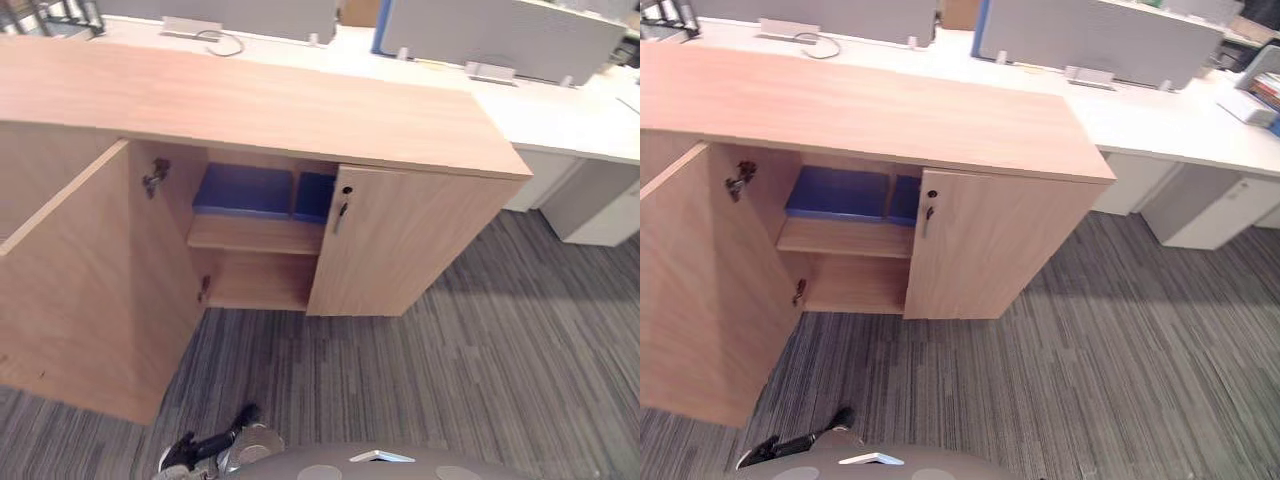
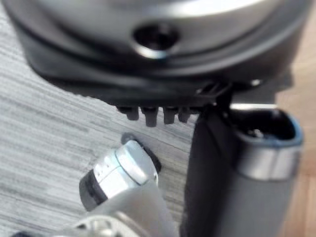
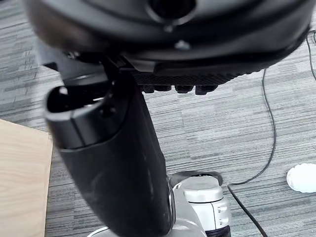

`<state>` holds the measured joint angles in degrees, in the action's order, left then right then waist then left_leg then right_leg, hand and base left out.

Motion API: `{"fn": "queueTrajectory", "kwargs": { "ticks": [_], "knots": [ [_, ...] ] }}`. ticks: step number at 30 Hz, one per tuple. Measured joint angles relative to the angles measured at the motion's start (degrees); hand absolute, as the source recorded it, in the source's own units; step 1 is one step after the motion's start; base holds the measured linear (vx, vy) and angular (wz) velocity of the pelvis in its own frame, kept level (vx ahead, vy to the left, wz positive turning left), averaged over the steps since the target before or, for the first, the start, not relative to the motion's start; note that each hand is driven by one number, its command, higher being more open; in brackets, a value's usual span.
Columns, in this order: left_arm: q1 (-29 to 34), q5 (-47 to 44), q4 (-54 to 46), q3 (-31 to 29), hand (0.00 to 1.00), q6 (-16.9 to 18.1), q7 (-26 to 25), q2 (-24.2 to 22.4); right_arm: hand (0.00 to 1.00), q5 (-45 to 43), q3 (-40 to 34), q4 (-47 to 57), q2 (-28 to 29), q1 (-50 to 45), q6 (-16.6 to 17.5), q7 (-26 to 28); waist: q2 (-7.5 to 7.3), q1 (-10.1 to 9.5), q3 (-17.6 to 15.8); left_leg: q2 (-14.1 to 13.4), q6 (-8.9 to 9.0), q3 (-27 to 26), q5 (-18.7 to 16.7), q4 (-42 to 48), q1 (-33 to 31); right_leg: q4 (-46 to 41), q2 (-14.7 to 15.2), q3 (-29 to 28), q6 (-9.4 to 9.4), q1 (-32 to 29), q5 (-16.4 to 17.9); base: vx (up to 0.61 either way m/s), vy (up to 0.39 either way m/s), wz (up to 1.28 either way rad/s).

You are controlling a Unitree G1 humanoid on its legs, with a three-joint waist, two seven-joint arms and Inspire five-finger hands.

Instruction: Walk over to the cabinet, pick up the folder, carry it to the office cabinet, place the folder inside the office cabinet, then close the office cabinet door

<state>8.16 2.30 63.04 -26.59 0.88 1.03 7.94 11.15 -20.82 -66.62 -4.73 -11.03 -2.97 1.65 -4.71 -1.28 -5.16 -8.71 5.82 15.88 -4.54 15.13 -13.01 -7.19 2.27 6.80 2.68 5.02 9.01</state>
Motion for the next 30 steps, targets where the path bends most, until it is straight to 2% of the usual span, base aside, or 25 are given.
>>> {"fn": "queueTrajectory", "kwargs": {
  "ticks": [1,2,3,4,5,6,7,8,9,10,11,12,13,14,16,17,18,21,23,27,29,30],
  "knots": [
    [-0.51,-0.70,-0.01,-1.67,1.00,0.00,-0.20,-0.30,1.00,-0.44,-1.39,0.03,-0.07,-0.07,-0.02,-0.24,0.18,-0.42,-0.70,-2.22,-2.21,-10.80,-2.29,13.82,-4.29,-0.73,0.75,0.81,0.62,0.12,-0.45,-0.05,0.060,0.39],
    [-0.18,-1.35,-0.05,-1.91,1.00,0.03,-0.39,-0.29,1.00,-0.61,-1.96,0.12,-0.15,-0.15,-0.04,-0.46,0.95,-0.57,-0.77,-3.33,-3.01,-15.27,-3.23,19.57,-5.33,-0.98,0.95,1.19,0.68,0.23,-0.48,-0.04,0.177,0.48],
    [0.80,-1.68,-0.23,-1.15,1.00,0.01,-0.42,-0.76,1.00,-1.19,-4.13,0.92,-0.83,-0.18,-0.05,-0.84,3.76,-0.08,-0.86,-5.81,-3.84,-23.72,-6.22,24.04,-6.15,-2.15,0.16,3.23,1.31,0.25,-0.05,-0.01,0.150,0.68],
    [0.47,-1.65,-0.48,-0.92,1.00,-0.07,-0.35,-0.78,1.00,-1.60,-5.18,0.94,-0.91,0.01,-0.07,-0.89,4.23,0.56,-0.79,-5.18,-3.47,-24.25,-6.56,22.50,-6.68,-2.75,0.34,3.96,1.75,-0.58,0.92,-0.06,0.183,1.32],
    [-1.17,-1.64,-1.07,0.08,1.00,0.48,-0.32,-0.20,1.00,-3.36,-7.17,-0.07,0.22,0.99,-0.27,-0.79,3.07,1.26,-1.05,-0.62,-3.65,-21.78,-4.59,14.35,-6.47,-2.21,0.93,3.84,-0.07,-2.02,1.94,-0.10,0.079,2.05],
    [-3.61,-1.68,-1.25,-0.37,1.00,0.40,-0.12,0.45,1.00,-3.83,-9.85,-1.23,2.84,1.67,-0.22,-0.87,-0.38,1.92,-1.67,1.87,-6.49,-27.47,-5.27,18.39,-5.96,1.66,3.40,4.65,-1.78,-1.72,-1.22,-0.16,0.063,1.85],
    [-3.37,-1.68,-1.12,-0.58,1.00,0.14,-0.14,-0.40,1.00,-4.35,-10.93,-1.10,2.78,1.77,-0.04,-1.06,0.79,1.23,-1.68,-0.51,-5.79,-30.33,-8.14,25.05,-5.09,1.62,3.36,5.81,-0.42,-1.15,-2.07,-0.11,0.002,1.37],
    [-2.17,-1.70,-0.83,-0.97,1.00,-0.07,-0.26,-1.92,1.00,-5.34,-12.66,-0.66,2.08,1.73,0.00,-1.09,2.68,1.04,-1.94,-3.90,-3.78,-32.90,-11.17,28.21,-1.88,2.06,2.62,7.34,-0.03,0.64,-2.35,0.02,0.068,0.65],
    [-1.71,-1.68,-0.19,-1.26,1.00,-0.17,-0.17,-2.77,1.00,-5.46,-13.96,-0.29,1.66,1.62,0.03,-1.08,4.58,1.66,-1.93,-5.31,-2.50,-34.34,-13.92,26.67,0.07,2.22,2.09,9.24,0.33,1.38,-2.30,0.07,0.160,1.28],
    [-1.92,-1.69,0.40,-1.06,1.00,-0.25,0.12,-3.86,1.00,-5.90,-17.19,0.07,1.25,1.83,-0.04,-1.08,6.45,2.44,-1.83,-4.32,-4.07,-36.94,-15.96,22.63,0.83,2.16,2.44,12.94,1.14,1.96,-1.96,0.05,0.207,1.65],
    [-1.68,-1.69,0.57,-0.20,1.00,-0.23,0.20,-3.99,1.00,-6.26,-18.62,-0.56,2.05,1.68,-0.23,-0.92,5.33,2.61,-2.06,-0.92,-5.29,-37.05,-15.05,17.98,1.61,2.13,4.45,15.94,1.62,1.94,-1.94,-0.06,0.219,1.53],
    [-1.31,-1.69,0.62,0.22,1.00,-0.25,0.30,-3.76,1.00,-7.23,-19.04,-0.90,2.39,1.72,-0.27,-0.93,4.61,2.42,-2.03,0.60,-5.65,-36.94,-14.26,15.76,2.07,1.89,5.36,16.95,1.61,1.97,-1.95,-0.06,0.197,1.16],
    [-1.10,-1.71,0.75,0.67,1.00,-0.39,0.45,-3.42,1.00,-7.93,-19.98,-1.34,2.95,1.79,-0.43,-0.93,3.47,2.28,-1.87,3.27,-5.96,-36.28,-11.95,12.01,2.95,1.04,7.13,18.46,1.60,1.84,-2.14,-0.08,0.215,0.85],
    [-0.87,-1.63,1.23,1.69,1.00,-0.50,0.54,-3.32,1.00,-8.26,-20.51,-1.42,3.07,1.58,-0.47,-0.86,3.15,2.35,-1.61,5.62,-6.89,-35.00,-9.91,7.92,4.12,-0.28,8.56,19.45,1.81,1.40,-2.90,-0.06,0.161,0.80],
    [-1.15,-1.16,1.89,4.13,1.00,-0.82,0.57,-2.73,1.00,-8.39,-20.88,-1.16,2.94,1.58,-0.45,-0.69,2.91,2.63,-1.37,8.31,-7.98,-33.99,-6.07,0.62,6.33,-3.75,10.52,20.21,1.96,-0.57,-3.49,-0.10,0.126,0.42],
    [-1.32,0.51,2.29,6.84,1.00,-0.85,0.63,-1.80,1.00,-8.39,-20.39,-1.12,2.86,1.81,-0.36,-0.52,3.00,3.17,-1.27,10.12,-8.38,-33.19,-1.85,-6.80,8.62,-6.25,11.66,20.67,1.43,-2.36,-4.11,-0.16,0.110,0.30],
    [-1.53,0.57,2.81,9.10,1.00,-0.84,0.68,-1.23,1.00,-8.40,-19.96,-0.96,2.85,1.82,-0.15,-0.54,3.29,3.54,-1.06,10.91,-8.37,-32.54,1.56,-12.91,10.36,-6.96,11.70,21.17,1.47,-3.56,-4.89,-0.14,0.069,0.28],
    [-1.59,0.55,2.90,9.90,1.00,-0.84,0.74,-1.06,1.00,-8.39,-19.03,-0.98,2.79,1.98,-0.18,-0.53,3.21,3.76,-0.89,11.64,-8.18,-31.40,6.36,-20.07,11.77,-5.84,11.06,21.35,1.49,-3.99,-5.12,-0.09,-0.041,0.18],
    [-1.34,0.38,3.60,9.03,1.00,-0.94,0.74,-1.10,1.00,-8.75,-18.95,-1.07,2.78,2.11,-0.25,-0.51,3.17,3.80,-1.05,11.47,-8.06,-31.10,7.05,-20.28,11.69,-5.63,10.57,21.29,1.46,-3.81,-5.10,-0.08,-0.098,0.07],
    [-1.19,0.35,3.82,8.07,1.00,-0.93,0.68,-1.38,1.00,-9.42,-17.08,-1.07,2.09,2.37,-0.69,-0.62,3.18,3.89,-1.28,11.54,-7.90,-31.47,7.51,-20.31,13.14,-4.73,10.43,21.26,0.25,-1.99,-3.94,-0.09,-0.078,-0.03],
    [-1.13,0.35,3.80,8.08,1.00,-0.93,0.71,-1.37,1.00,-9.36,-16.34,-1.07,2.07,2.46,-0.90,-0.63,2.55,3.84,-1.14,12.28,-8.06,-31.74,7.62,-20.33,13.35,-3.12,10.73,21.24,0.76,-1.35,-2.05,-0.10,-0.056,-0.06],
    [-1.14,0.37,3.81,8.13,1.00,-0.92,0.71,-1.26,1.00,-9.38,-16.07,-1.05,2.09,2.68,-1.14,-0.66,2.35,3.97,-1.09,12.33,-7.99,-31.59,7.82,-20.34,13.41,-2.63,10.76,21.36,1.60,-1.06,-1.70,-0.07,-0.032,0.08]
  ]
}}
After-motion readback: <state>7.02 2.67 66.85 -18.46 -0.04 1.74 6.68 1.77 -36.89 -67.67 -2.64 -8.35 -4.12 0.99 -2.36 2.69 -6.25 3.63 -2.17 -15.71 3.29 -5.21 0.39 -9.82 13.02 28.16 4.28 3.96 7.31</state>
